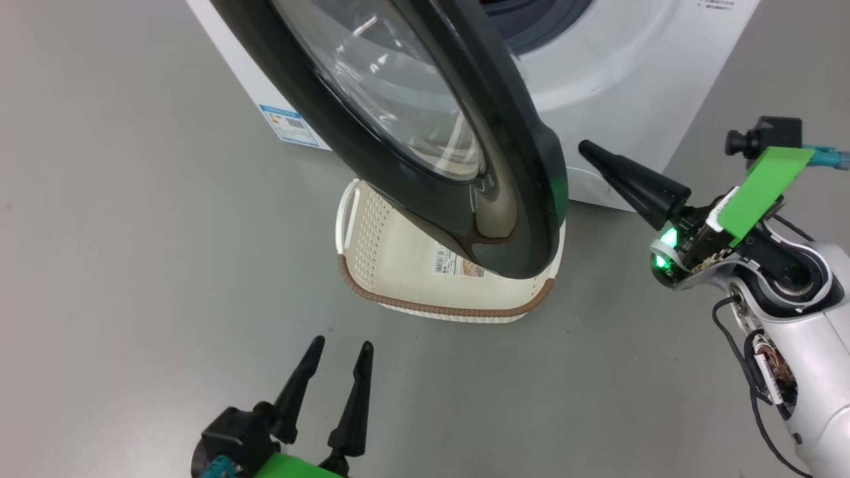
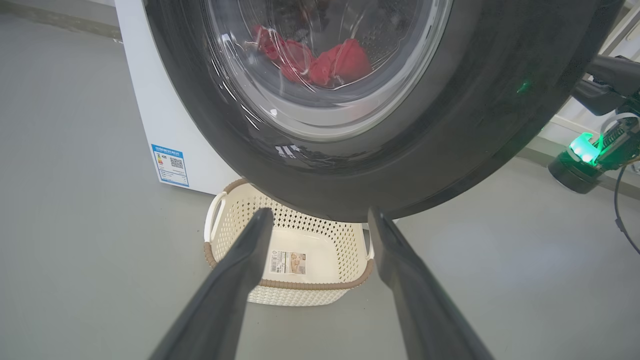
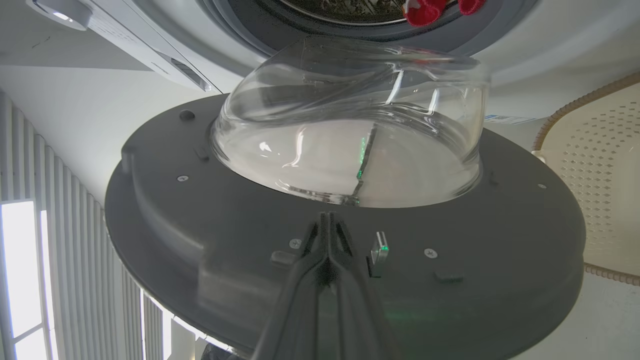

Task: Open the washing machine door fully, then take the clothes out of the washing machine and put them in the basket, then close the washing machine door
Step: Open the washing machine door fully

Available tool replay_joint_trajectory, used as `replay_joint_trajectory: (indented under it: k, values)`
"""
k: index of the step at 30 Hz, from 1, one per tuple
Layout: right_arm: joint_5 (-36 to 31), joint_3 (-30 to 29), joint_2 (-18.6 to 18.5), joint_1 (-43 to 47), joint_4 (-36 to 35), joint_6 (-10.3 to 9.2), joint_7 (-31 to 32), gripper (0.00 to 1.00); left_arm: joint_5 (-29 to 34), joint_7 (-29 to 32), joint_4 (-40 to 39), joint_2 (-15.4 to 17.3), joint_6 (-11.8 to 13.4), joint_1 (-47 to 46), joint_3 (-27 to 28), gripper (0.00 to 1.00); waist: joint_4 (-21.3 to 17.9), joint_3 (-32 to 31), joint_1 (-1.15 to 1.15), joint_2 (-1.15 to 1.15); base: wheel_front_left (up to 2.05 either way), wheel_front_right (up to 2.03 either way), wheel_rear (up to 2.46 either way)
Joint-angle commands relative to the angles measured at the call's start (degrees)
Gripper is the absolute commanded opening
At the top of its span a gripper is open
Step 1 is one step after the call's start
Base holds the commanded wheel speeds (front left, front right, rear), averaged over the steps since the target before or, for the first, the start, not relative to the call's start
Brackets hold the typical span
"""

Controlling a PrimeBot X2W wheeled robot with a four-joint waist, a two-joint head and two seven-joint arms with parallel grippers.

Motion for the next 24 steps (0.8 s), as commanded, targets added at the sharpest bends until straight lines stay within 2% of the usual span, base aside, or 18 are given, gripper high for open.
replay_joint_trajectory:
  k: [1, 10, 24]
  values:
    - [0.59, 0.19, 0.9, -1.39, -0.84, 0.44, 1.46, 0.0, -0.5, -0.71, -1.51, 0.55, 0.26, -1.35, 1.3, 1.0, 0.49, 0.01, 0.0, 0.0, 0.0, 0.0, 0.0]
    - [-1.52, -0.51, 3.49, -1.0, 1.47, 0.44, 7.65, 0.0, -1.0, -0.71, -1.46, 0.55, 0.55, -0.43, 0.38, 1.0, 2.82, -1.66, 0.0, 0.0, 0.0, 0.0, 0.0]
    - [-7.67, 1.49, 7.78, 3.91, 0.49, 0.44, 11.75, 0.0, -0.94, -0.71, -1.65, 0.55, 0.88, 1.39, 0.29, 1.0, 7.72, -4.93, 0.0, 0.0, 0.0, 0.0, 0.0]
